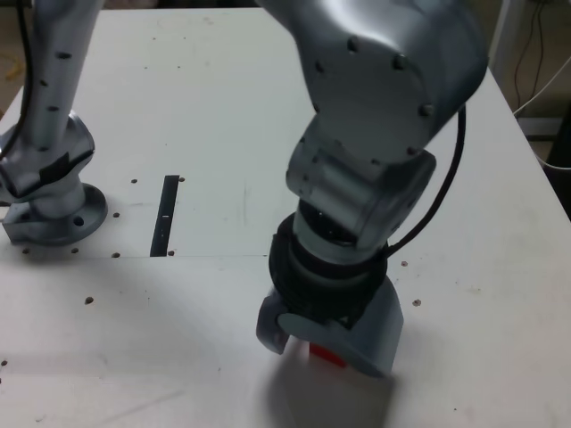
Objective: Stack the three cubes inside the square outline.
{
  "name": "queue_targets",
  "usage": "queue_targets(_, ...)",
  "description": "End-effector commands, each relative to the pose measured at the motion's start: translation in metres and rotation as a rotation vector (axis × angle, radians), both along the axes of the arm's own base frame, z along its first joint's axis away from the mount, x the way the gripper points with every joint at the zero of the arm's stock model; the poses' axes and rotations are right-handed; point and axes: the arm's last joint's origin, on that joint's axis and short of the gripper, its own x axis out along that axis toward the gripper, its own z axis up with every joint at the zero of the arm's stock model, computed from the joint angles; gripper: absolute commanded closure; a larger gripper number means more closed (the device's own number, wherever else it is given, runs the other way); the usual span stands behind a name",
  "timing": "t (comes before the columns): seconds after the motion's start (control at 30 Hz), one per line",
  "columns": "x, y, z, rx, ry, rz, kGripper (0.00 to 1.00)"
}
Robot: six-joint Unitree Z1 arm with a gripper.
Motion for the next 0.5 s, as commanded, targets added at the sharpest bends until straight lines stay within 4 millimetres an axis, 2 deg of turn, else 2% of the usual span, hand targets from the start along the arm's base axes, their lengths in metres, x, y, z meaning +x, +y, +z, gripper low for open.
queue_targets(0.0, 0.0034, 0.002, -0.0053, 0.008, 0.012, -0.016, 0.09)
queue_targets(0.23, 0.0072, 0.0032, -0.008, 0.002, 0.028, -0.071, 0.11)
queue_targets(0.47, 0.0114, 0.0009, -0.0085, -0.01, 0.034, -0.117, 0.17)
